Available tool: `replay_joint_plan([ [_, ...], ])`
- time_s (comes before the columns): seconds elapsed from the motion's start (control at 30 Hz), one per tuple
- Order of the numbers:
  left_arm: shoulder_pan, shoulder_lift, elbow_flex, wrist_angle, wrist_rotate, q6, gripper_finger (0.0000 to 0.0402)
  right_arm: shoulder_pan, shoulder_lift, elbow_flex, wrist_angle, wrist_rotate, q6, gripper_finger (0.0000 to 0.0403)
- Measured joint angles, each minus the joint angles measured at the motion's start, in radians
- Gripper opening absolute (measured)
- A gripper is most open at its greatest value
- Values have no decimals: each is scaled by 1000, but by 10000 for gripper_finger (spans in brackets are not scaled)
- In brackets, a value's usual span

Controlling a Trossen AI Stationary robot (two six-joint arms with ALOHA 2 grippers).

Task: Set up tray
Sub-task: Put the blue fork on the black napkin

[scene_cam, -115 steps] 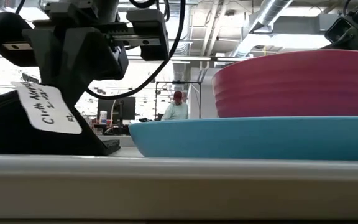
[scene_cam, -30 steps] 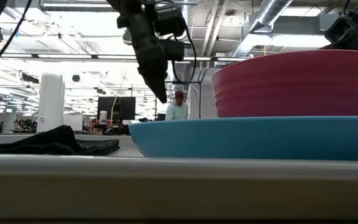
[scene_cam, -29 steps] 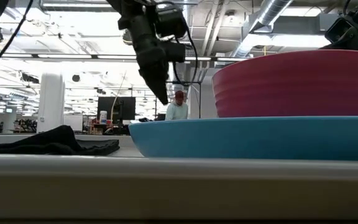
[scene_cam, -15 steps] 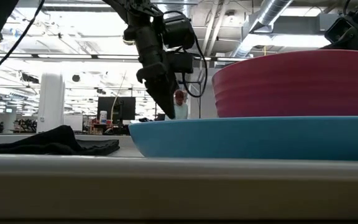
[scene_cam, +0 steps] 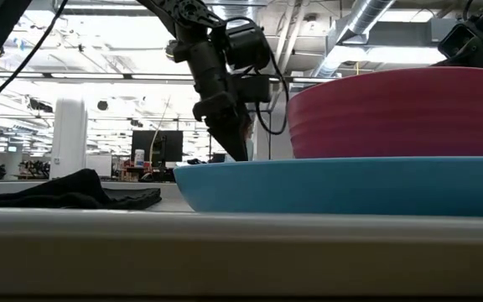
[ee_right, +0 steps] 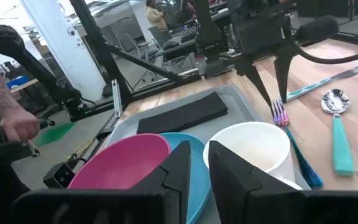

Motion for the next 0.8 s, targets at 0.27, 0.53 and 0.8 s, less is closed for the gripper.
replay_joint_plan([
  [0.27,0,36,2,37,-3,4,80,0,0,0,0,0,0,51],
  [0.53,-7,114,25,28,-66,-28,80,0,5,0,0,1,0,51],
  [0.8,-7,146,49,16,-46,-25,80,0,19,1,-1,0,0,51],
])
